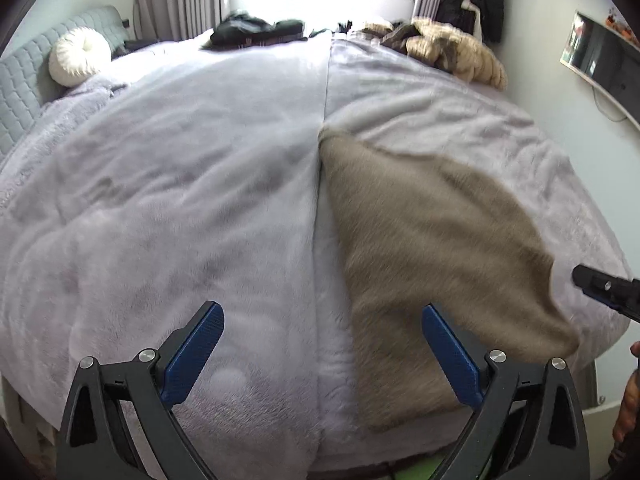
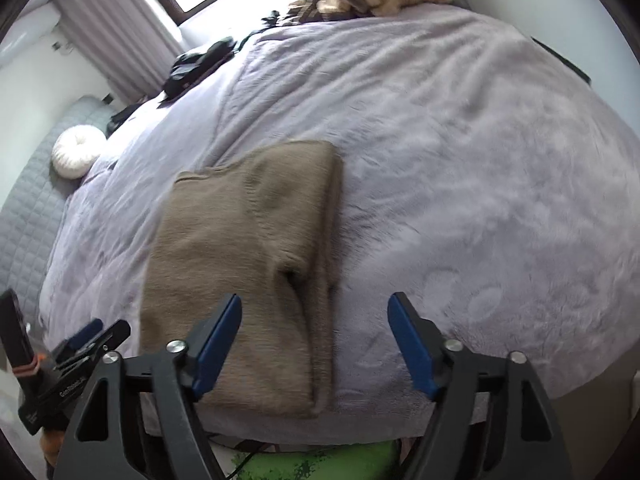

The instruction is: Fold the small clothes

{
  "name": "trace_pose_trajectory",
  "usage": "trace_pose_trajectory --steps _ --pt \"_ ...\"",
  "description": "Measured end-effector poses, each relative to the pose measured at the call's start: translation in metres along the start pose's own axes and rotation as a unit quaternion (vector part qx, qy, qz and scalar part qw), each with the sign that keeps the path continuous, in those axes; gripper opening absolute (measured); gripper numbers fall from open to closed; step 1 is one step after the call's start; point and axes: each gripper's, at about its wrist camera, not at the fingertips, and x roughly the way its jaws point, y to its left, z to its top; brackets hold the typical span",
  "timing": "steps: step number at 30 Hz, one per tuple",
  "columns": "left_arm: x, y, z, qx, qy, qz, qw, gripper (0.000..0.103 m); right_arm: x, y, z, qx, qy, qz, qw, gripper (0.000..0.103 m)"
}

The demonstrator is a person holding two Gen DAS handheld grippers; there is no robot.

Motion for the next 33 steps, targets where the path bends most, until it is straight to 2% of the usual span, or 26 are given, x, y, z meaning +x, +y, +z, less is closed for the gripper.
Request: trace_pose_trajectory --steps 6,8,18,33 --pt "-0.002 -0.013 0.008 -0.002 0.002 -0.005 1.0 0.102 0.007 0.018 0.008 -0.023 0.032 -0.029 0.999 0.09" --pt "-0.001 -0.016 0.01 0.001 0.003 0.008 1.0 0.102 0.01 0.023 0.006 -0.031 0.037 -0.042 0.998 0.102" --pt "0.009 -0.032 0.012 0.012 0.026 0.045 0.9986 0.102 0.016 0.041 0.003 -0.067 0.031 -0.1 0.992 0.103" --pt "0.021 -0.036 0.016 0.005 0.044 0.055 0.9975 0.102 0.019 0.042 0.007 -0.067 0.034 -0.117 0.99 0.103"
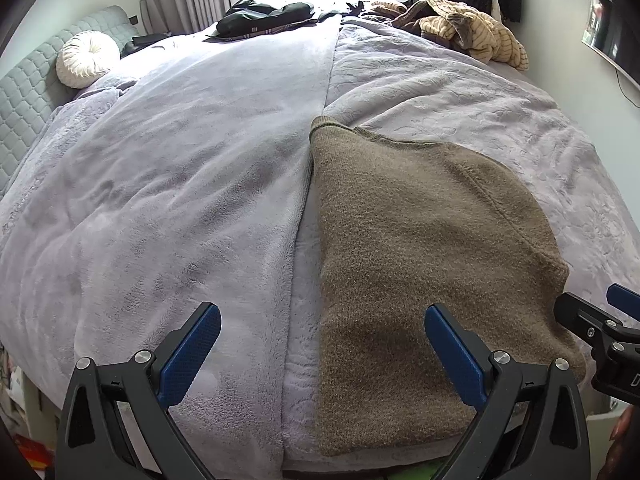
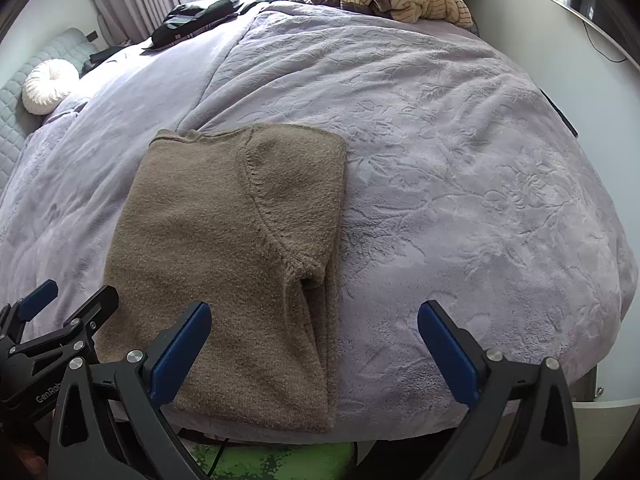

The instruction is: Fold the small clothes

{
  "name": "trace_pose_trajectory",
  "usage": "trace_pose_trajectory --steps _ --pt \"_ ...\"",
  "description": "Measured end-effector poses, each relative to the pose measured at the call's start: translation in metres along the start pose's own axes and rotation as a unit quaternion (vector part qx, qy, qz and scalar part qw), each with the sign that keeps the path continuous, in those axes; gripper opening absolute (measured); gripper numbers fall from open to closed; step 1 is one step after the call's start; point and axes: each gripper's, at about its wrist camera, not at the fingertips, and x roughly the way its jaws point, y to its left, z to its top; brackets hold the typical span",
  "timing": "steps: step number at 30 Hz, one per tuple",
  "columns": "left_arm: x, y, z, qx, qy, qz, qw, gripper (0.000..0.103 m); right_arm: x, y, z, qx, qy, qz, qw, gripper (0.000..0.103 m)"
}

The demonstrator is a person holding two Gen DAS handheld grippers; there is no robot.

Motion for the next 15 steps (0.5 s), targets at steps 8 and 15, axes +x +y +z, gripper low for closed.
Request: trace_pose_trajectory --steps 8,15 --pt "-0.001 -0.0044 -0.0007 0.013 0.001 0.001 0.9999 0.102 -0.0012 0.0027 0.0016 -0.005 -0.003 -0.007 1.0 0.103" --pt "-0.0045 -0.0052 -0.0008 0.015 -0.004 -0.001 0.9999 0.102 -0.0039 0.0062 0.0016 -0.008 -0.006 -0.01 1.0 0.103"
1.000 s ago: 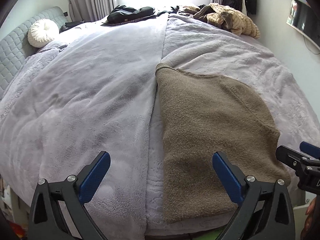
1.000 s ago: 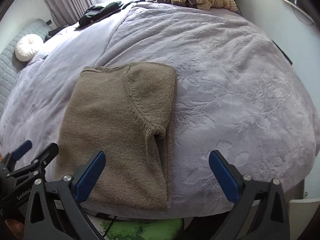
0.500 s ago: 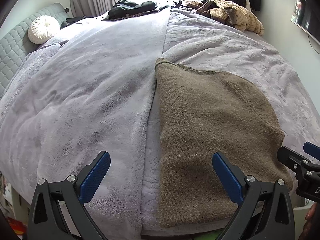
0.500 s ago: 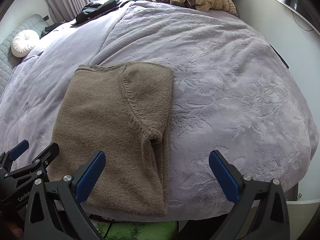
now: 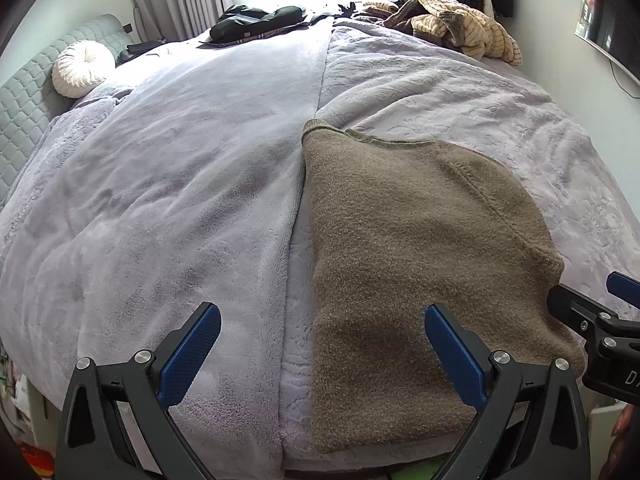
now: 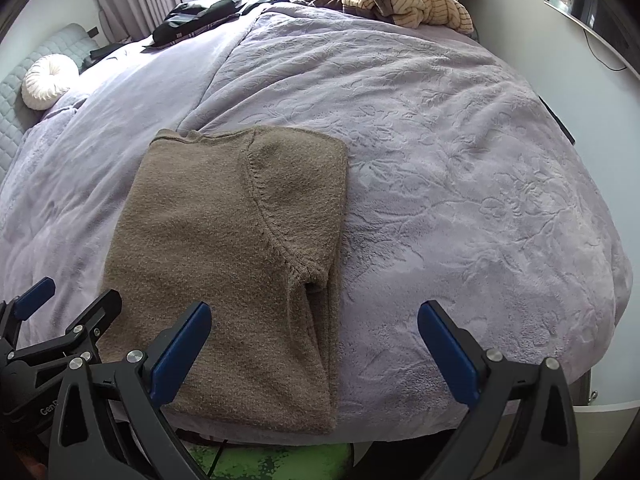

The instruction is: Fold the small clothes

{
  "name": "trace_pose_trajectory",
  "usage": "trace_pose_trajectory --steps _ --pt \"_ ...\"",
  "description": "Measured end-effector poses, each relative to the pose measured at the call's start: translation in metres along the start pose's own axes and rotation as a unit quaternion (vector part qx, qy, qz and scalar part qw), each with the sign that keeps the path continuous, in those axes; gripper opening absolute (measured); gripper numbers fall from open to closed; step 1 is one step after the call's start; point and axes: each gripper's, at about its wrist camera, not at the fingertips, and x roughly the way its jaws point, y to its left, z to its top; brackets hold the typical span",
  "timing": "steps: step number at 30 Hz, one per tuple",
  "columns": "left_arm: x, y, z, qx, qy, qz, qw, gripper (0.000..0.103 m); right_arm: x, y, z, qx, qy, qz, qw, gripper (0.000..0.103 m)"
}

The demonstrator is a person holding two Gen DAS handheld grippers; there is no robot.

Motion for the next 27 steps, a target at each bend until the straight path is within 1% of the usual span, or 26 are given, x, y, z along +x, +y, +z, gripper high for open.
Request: trace_pose_trajectory --steps 23,27 --pt "-0.0028 0.0008 -0.0028 0.0 -0.001 0.001 1.0 0.102 -0.0012 0.0024 -0.003 0.0 0.001 0.002 1.0 0.103" --pt "-0.0033 -0.0009 -0.0029 0.003 0.001 0.006 1.0 0.102 -0.0018 0.0039 -0.0042 -0.001 0.001 0.002 1.0 0.103"
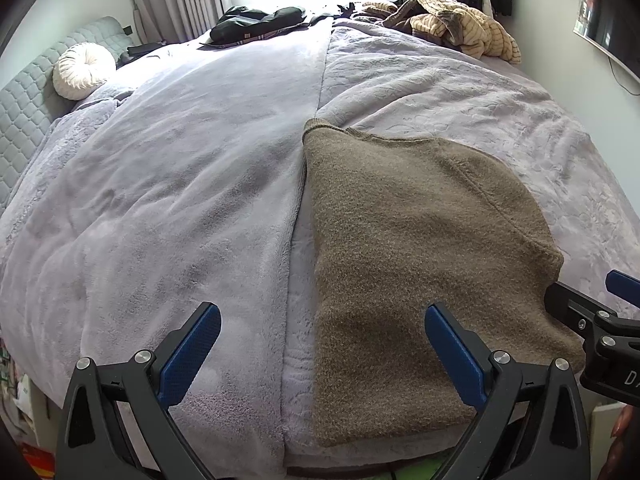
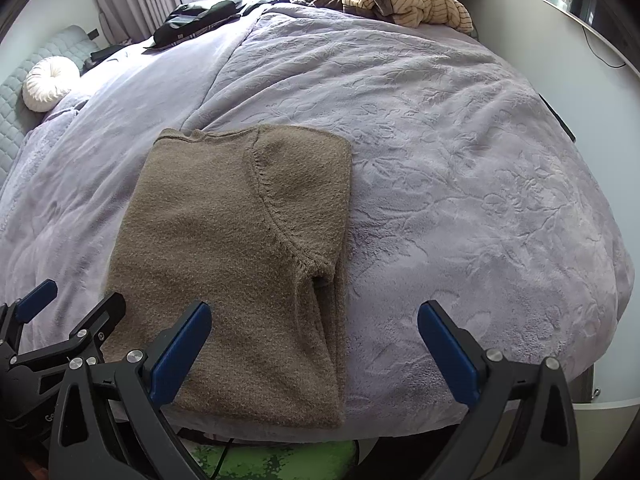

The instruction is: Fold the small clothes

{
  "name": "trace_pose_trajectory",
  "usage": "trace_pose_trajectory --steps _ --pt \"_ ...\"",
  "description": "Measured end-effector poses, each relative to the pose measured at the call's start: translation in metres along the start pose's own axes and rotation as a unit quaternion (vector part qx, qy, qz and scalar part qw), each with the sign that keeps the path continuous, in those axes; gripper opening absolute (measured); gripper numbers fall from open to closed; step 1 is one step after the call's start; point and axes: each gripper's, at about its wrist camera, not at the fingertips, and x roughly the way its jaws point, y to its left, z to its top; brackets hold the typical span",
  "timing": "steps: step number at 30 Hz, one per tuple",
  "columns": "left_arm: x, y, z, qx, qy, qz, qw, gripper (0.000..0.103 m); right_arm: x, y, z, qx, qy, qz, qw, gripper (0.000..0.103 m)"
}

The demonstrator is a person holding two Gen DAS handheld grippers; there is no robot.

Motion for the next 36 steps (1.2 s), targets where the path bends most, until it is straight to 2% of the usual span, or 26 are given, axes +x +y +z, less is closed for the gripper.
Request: trace_pose_trajectory --steps 36 --pt "0.003 -0.001 0.0 0.008 0.001 0.011 0.9999 0.102 -0.004 0.014 -0.005 -0.004 -0.001 0.002 1.0 0.103"
